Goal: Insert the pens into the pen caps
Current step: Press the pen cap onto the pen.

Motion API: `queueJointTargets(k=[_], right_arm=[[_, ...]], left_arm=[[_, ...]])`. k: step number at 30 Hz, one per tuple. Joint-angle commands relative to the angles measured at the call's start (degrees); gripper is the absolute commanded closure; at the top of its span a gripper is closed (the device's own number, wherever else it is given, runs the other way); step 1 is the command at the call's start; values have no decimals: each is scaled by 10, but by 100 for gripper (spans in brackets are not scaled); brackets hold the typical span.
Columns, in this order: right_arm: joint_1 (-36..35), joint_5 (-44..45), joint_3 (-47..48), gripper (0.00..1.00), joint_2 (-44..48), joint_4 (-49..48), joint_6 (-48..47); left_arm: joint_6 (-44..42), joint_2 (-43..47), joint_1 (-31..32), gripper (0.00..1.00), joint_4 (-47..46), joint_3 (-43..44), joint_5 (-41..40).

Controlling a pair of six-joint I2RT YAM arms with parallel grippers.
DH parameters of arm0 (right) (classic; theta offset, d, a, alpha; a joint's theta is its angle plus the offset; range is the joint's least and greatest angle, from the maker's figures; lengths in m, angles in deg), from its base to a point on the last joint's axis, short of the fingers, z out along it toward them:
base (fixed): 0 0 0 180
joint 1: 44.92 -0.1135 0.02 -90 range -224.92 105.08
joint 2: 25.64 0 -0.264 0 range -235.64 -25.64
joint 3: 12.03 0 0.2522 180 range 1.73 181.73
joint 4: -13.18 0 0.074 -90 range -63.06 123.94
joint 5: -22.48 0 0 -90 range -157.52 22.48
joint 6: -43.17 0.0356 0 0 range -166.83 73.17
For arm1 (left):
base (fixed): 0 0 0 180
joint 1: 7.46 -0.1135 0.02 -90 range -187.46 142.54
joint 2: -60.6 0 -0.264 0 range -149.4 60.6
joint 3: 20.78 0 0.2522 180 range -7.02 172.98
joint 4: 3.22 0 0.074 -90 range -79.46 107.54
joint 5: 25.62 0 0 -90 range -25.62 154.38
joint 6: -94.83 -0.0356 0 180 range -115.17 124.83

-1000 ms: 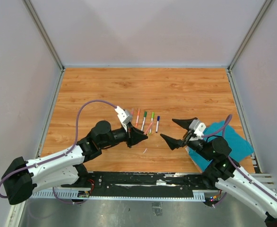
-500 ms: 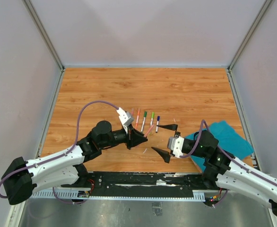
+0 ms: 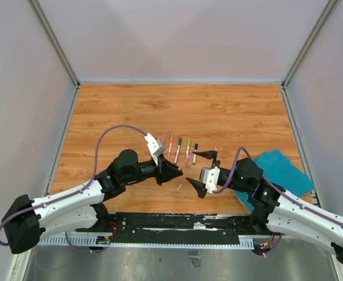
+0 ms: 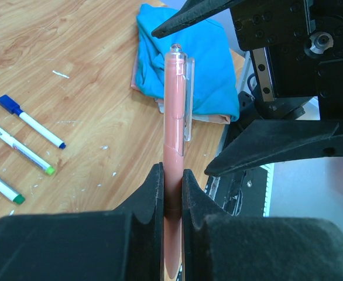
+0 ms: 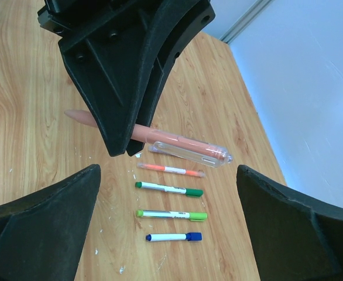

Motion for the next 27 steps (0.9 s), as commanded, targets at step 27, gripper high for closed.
queueJointTargets(k=[27], right_arm=[[-33,-17,20,2,-27,-20,22]], left_arm=[[-4,10,3,99,1,24,1]])
